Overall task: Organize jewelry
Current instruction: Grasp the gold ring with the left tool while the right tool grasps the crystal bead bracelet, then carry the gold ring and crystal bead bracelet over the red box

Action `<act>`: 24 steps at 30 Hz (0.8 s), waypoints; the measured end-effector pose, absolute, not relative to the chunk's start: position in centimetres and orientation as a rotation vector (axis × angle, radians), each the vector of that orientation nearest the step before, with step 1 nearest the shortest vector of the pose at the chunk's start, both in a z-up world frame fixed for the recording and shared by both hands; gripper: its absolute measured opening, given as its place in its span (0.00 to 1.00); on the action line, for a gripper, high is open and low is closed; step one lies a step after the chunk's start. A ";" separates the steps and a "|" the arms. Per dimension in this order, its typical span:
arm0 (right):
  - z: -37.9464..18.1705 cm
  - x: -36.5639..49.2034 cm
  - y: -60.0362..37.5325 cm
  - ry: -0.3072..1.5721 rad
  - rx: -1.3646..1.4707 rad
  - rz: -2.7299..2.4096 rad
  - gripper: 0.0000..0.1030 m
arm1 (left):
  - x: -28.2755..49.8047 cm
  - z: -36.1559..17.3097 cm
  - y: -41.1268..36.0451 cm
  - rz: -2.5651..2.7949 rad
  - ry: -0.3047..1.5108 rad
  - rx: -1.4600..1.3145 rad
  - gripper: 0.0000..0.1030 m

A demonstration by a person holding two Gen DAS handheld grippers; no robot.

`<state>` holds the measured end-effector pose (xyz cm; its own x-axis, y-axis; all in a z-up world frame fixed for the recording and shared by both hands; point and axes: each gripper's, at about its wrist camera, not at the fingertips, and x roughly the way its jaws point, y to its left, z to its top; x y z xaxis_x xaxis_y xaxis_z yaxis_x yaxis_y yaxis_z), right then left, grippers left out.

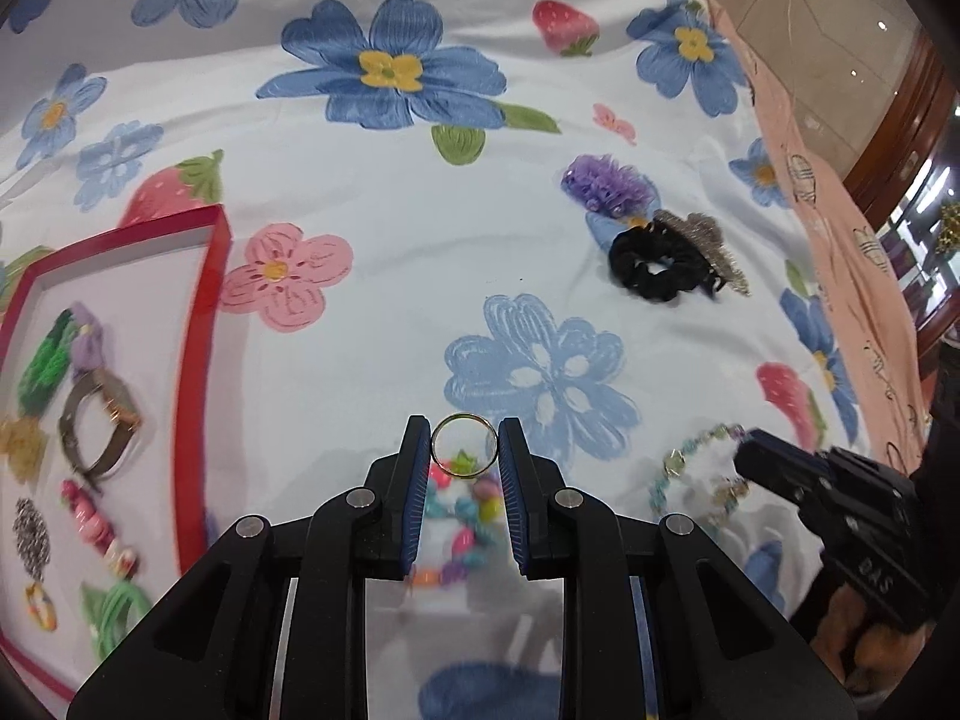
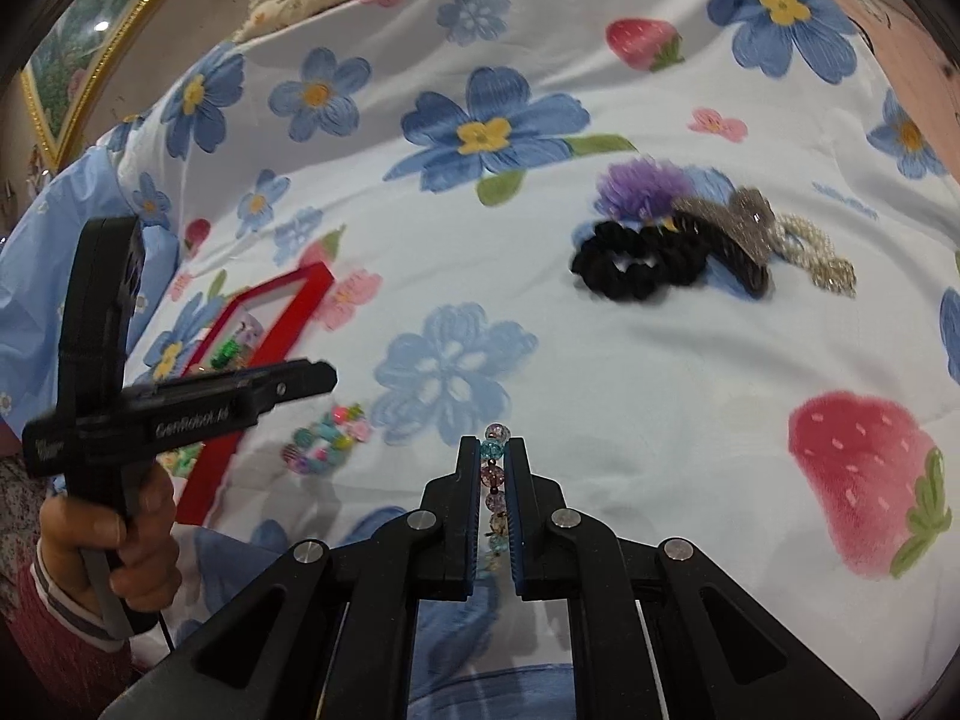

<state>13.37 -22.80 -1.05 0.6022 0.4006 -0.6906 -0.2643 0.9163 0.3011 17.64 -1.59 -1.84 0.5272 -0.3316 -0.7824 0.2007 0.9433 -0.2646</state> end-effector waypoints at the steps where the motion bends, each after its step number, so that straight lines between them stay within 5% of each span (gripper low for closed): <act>1: -0.8 13.4 -22.6 0.836 0.175 0.393 0.07 | 17.3 -1.6 -1.4 -0.321 0.959 -0.152 0.20; 24: 4.2 12.0 -13.4 0.759 0.106 0.604 0.07 | 9.3 1.6 8.7 -0.158 0.886 -0.223 0.20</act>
<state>12.05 -13.36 4.19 0.5662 0.5495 -0.6144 -0.4753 0.8266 0.3012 9.25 8.69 1.58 0.6235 -0.2284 -0.7478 0.0447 0.9652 -0.2575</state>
